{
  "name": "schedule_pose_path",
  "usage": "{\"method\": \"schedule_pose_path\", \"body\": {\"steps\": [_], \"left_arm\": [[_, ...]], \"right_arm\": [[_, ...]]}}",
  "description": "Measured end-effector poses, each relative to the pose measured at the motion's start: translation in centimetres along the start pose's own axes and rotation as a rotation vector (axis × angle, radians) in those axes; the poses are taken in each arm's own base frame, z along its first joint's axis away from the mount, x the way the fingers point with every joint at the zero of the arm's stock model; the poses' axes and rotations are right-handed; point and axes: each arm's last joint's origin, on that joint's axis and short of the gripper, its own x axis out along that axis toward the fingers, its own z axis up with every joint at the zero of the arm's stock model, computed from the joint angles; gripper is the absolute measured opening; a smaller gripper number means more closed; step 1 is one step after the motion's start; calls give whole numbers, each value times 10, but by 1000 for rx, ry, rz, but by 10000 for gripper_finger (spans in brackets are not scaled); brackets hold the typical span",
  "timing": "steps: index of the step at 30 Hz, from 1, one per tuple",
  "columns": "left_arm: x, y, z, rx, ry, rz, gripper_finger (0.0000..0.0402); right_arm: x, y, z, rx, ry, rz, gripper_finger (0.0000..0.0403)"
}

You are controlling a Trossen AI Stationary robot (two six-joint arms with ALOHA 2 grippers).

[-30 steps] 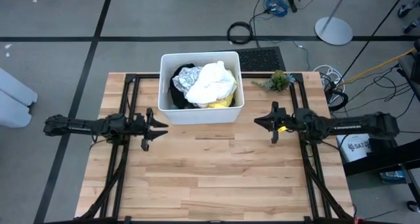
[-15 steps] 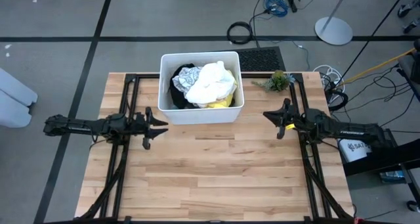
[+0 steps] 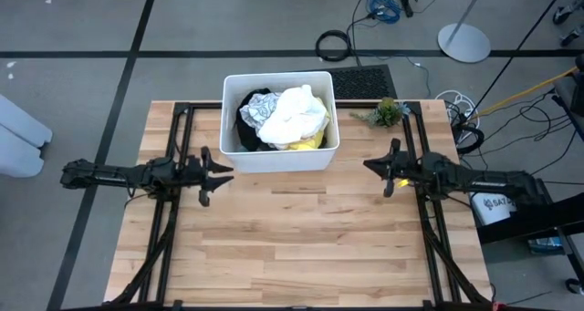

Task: Fold laundry
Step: Return to Home Position

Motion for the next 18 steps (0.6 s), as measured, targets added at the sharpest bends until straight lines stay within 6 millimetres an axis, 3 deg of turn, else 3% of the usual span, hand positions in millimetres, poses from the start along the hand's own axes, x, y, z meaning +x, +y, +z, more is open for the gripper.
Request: {"method": "schedule_pose_path", "body": {"steps": [6, 18], "left_arm": [[0, -1, -2, -1, 8, -30, 131], [0, 3, -13, 41, 113, 70, 131]], "right_arm": [[2, 0, -3, -12, 37, 0, 16], [3, 0, -4, -3, 46, -5, 16]]}}
